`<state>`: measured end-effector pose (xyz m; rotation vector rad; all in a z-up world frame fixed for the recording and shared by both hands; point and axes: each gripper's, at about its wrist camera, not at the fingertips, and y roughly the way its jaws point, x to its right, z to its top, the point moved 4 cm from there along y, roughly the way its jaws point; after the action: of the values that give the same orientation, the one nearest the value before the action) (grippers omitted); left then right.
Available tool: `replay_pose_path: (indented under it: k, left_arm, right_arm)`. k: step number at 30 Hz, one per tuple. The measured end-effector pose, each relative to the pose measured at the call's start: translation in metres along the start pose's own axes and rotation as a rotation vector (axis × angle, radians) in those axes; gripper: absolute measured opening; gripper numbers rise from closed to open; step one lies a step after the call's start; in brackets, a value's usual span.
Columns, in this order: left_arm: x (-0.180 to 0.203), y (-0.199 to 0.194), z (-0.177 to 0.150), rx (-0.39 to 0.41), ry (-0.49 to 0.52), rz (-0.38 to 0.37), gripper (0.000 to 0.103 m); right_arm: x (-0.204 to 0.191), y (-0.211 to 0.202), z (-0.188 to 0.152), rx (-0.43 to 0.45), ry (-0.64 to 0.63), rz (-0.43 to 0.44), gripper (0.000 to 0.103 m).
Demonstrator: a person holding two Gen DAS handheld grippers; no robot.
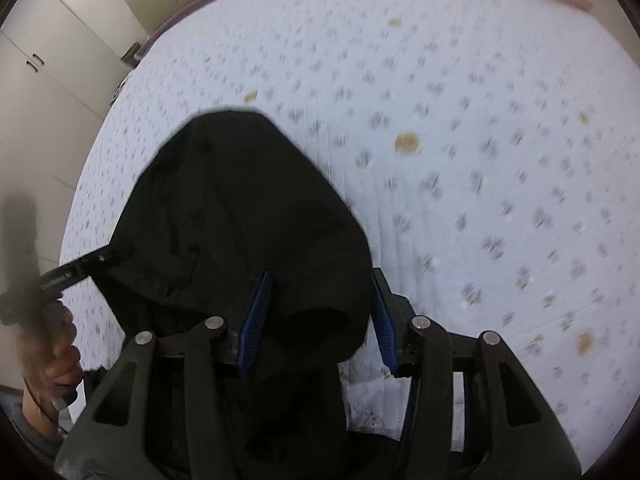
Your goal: Fold large clothes
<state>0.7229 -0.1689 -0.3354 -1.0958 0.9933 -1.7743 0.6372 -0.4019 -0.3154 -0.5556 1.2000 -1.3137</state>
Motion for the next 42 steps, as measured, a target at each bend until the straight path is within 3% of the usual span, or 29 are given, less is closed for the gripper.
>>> replay_pose_path:
  k: [7,9,11,13,17,19,23,27,32,37,42]
  left_arm:
    - [-0.004,0.011,0.001,0.000,-0.010,-0.098,0.066]
    - [0.003,0.015,0.002,0.000,0.013,-0.084,0.065]
    - [0.011,0.013,0.002,0.008,0.036,-0.060,0.064]
    - [0.020,0.008,0.002,0.027,0.069,-0.028,0.053]
    - [0.027,-0.013,0.002,0.072,0.102,0.008,0.029]
    - [0.026,-0.027,-0.002,0.094,0.104,0.007,0.024]
    - [0.032,-0.069,-0.018,0.168,0.136,0.006,0.024]
    - [0.036,-0.122,-0.047,0.248,0.160,-0.020,0.024]
    - [0.044,-0.178,-0.102,0.293,0.219,-0.029,0.024]
    - [0.049,-0.227,-0.182,0.281,0.300,-0.031,0.023]
    - [0.041,-0.259,-0.245,0.238,0.329,0.000,0.023]
  right_arm:
    - [0.010,0.018,-0.009,-0.058,0.047,0.113,0.054]
    - [0.006,0.021,-0.005,-0.057,0.034,0.121,0.051]
    - [0.000,0.021,-0.004,-0.060,0.015,0.129,0.042]
    - [-0.006,0.019,-0.004,-0.064,-0.004,0.142,0.024]
    - [-0.015,0.002,-0.004,-0.019,-0.045,0.114,0.011]
    - [-0.019,-0.009,-0.007,0.009,-0.062,0.112,0.008]
    - [-0.038,-0.047,-0.019,0.091,-0.129,0.109,0.007]
    - [-0.059,-0.089,-0.043,0.176,-0.192,0.102,0.006]
    - [-0.078,-0.151,-0.100,0.289,-0.252,0.077,0.006]
    - [-0.092,-0.199,-0.165,0.374,-0.317,0.008,0.006]
    - [-0.095,-0.222,-0.222,0.385,-0.378,-0.070,0.007]
